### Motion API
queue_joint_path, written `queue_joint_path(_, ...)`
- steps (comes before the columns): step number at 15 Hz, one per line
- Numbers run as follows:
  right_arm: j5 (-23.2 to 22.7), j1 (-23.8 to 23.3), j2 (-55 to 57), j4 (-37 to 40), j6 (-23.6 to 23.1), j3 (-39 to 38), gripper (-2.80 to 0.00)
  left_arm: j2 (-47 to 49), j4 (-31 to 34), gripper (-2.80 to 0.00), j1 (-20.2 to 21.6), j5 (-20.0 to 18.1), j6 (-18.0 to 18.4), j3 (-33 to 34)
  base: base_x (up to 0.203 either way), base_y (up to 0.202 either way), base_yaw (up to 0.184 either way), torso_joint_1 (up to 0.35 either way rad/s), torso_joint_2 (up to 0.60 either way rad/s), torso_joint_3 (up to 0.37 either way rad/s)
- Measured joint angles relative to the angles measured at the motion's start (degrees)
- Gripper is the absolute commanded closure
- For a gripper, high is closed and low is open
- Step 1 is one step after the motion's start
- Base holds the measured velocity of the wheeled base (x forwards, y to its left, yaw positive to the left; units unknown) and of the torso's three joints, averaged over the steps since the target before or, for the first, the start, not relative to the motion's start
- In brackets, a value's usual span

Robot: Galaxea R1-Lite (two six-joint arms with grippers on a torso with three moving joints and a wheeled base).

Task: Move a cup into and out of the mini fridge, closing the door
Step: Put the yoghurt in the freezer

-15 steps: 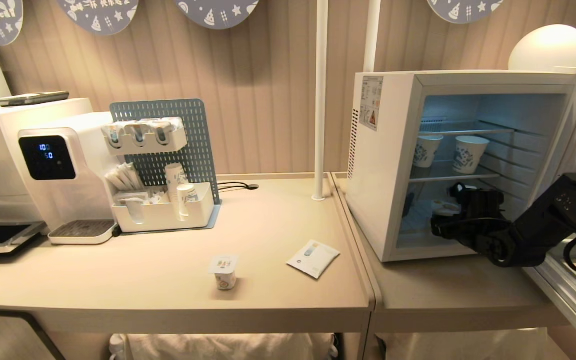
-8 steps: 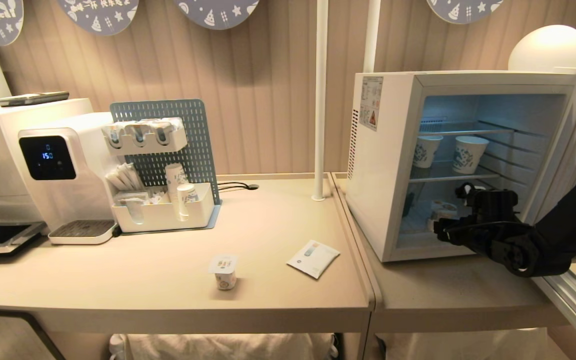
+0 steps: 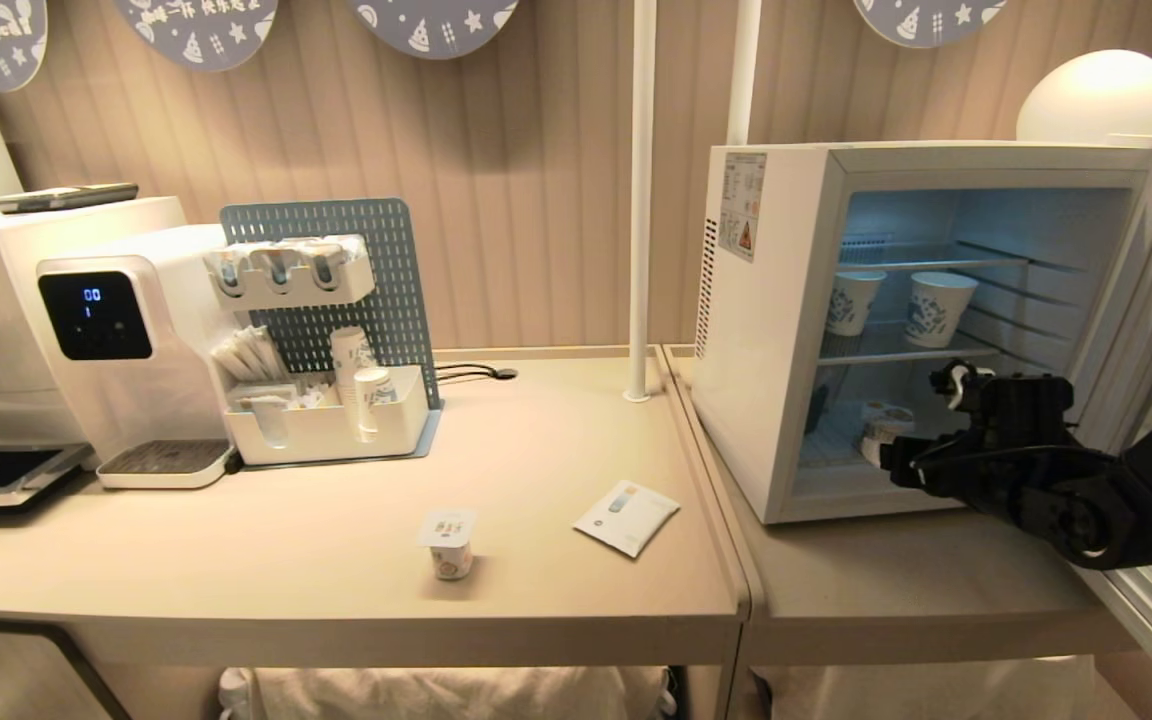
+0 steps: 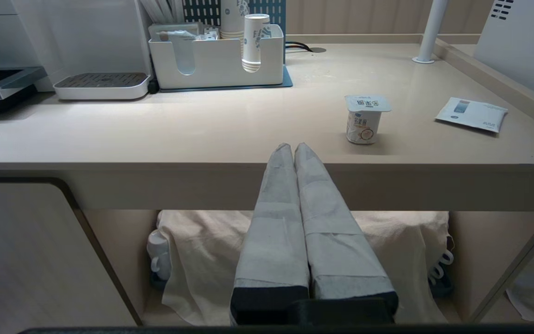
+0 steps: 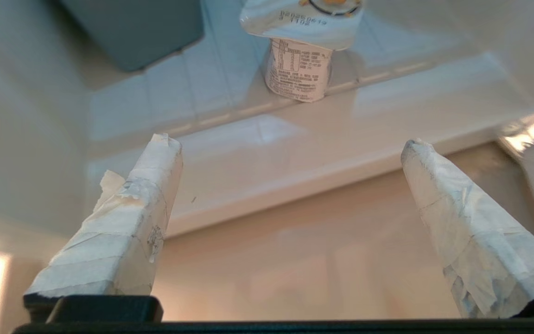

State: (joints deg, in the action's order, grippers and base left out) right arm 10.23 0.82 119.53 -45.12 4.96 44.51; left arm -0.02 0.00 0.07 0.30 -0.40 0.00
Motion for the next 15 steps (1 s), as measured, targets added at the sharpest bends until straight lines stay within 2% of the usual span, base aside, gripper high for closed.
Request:
queue_joint_path(5, -1.7, 1.7, -14.8, 0.7, 0.0, -8.8, -2.80, 0.0, 0.0, 0.00, 0.0, 0.0, 0.0, 0.0, 0.000, 0.000, 0.000, 0.000, 0.00, 0.000)
queue_joint_path(8, -0.8, 4.5, -31.5, 5.4, -0.1, -14.8, -2.80, 0.0, 0.0, 0.00, 0.0, 0.0, 0.0, 0.0, 0.000, 0.000, 0.000, 0.000, 0.00, 0.000)
queue_joint_path(11, 0.9, 7.4, -53.6, 18.7, -0.1, -17.1, -2.80, 0.0, 0.0, 0.00, 0.0, 0.0, -0.1, 0.0, 0.000, 0.000, 0.000, 0.000, 0.00, 0.000)
queue_joint_path(15, 4.1, 8.7, -80.7, 45.3, 1.5, -15.4, -2.80, 0.0, 0.0, 0.00, 0.0, 0.0, -0.2, 0.0, 0.000, 0.000, 0.000, 0.000, 0.00, 0.000)
